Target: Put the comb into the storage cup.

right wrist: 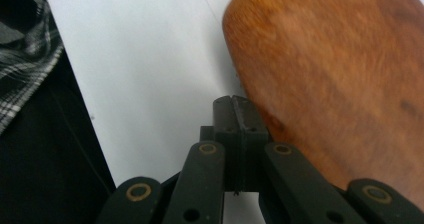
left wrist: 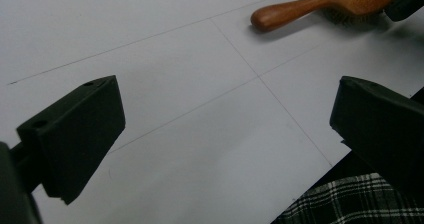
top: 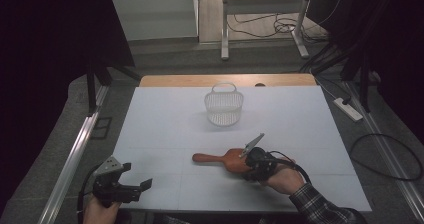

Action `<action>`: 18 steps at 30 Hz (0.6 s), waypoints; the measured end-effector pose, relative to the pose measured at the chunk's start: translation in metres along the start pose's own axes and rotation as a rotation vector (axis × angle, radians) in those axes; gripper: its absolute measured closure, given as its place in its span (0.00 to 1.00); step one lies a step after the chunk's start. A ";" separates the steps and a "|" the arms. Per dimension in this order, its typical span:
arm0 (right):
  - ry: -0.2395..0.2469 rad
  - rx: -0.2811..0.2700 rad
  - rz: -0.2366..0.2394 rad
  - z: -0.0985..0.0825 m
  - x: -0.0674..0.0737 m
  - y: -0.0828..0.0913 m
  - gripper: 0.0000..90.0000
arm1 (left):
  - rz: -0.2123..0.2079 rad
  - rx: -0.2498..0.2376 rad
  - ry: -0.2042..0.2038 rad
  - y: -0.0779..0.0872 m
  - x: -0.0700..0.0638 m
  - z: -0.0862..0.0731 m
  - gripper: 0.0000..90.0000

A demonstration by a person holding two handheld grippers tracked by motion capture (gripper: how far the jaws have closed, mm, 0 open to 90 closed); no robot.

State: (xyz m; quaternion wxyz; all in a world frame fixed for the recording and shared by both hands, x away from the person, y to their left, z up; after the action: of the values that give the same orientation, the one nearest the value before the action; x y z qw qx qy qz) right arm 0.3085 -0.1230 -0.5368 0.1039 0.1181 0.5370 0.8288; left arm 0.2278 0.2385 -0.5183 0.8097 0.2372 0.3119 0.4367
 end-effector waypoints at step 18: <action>-0.097 0.037 -0.091 -0.014 -0.042 0.000 1.00 | 0.001 0.005 0.001 -0.001 0.000 0.000 0.02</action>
State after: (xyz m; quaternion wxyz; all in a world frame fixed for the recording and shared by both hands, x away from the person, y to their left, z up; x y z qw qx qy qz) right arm 0.3442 -0.1479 -0.5456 0.1652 0.1353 0.5516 0.8063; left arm 0.2286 0.2379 -0.5187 0.8088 0.2392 0.3133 0.4365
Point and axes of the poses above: each handheld gripper's, and its own axes: y roughly backward along the jaws, z roughly out of its top, x roughly to its left, the point moved 6 cm from there along -y, roughly forward along the jaws, and after that the axes turned 8 degrees about y, right-handed, at the moved point
